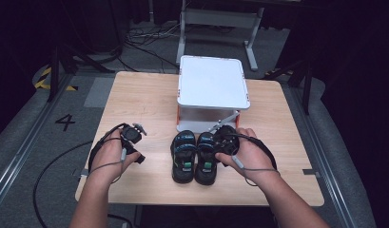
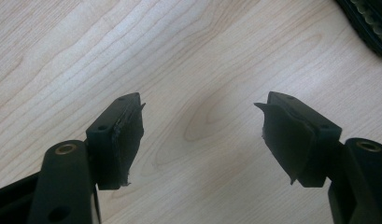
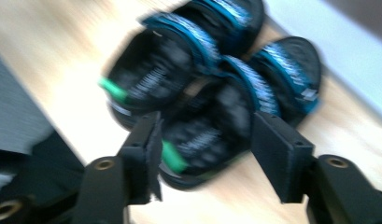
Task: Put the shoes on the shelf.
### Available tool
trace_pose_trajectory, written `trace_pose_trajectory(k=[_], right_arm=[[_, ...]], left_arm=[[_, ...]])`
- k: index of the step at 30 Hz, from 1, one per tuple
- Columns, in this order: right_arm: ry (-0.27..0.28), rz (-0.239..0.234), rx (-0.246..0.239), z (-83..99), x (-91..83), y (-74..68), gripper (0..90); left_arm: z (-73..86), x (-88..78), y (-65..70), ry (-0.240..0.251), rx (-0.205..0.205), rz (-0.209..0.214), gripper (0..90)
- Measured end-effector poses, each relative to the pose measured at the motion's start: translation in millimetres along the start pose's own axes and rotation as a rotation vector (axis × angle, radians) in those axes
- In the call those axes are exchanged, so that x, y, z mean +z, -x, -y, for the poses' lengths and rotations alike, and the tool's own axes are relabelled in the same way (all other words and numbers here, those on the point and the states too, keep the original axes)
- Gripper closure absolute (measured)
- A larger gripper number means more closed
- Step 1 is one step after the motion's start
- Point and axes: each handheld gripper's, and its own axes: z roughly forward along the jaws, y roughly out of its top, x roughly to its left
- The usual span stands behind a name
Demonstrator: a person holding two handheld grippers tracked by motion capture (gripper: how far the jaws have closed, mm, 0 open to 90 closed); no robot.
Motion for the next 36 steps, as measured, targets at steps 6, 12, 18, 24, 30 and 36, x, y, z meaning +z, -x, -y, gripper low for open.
trace_pose_trajectory(k=[6,12,18,24,30,36], right_arm=[[-0.044,-0.003,-0.009,-9.0,7.1,-15.6,46.2],[-0.074,0.021,0.040,-14.1,17.7,-21.8,46.1],[-0.104,0.028,0.076,-20.8,30.7,-23.8,46.1],[-0.141,0.060,0.109,-26.6,48.2,-21.6,46.9],[-0.151,0.067,0.124,-32.5,56.7,-20.2,47.0],[-0.091,-0.003,0.185,-34.4,45.1,-17.7,45.3]], left_arm=[[6.3,-1.2,1.5,0.010,0.000,0.002,29.6],[11.5,-2.6,2.8,0.016,-0.007,-0.003,29.6],[13.9,-1.0,3.6,0.015,-0.009,-0.003,29.6],[14.5,0.2,5.2,0.012,-0.008,-0.003,29.7],[15.2,-0.3,6.5,0.015,-0.012,-0.005,29.7],[15.8,-0.7,6.5,0.022,-0.015,-0.005,29.7]])
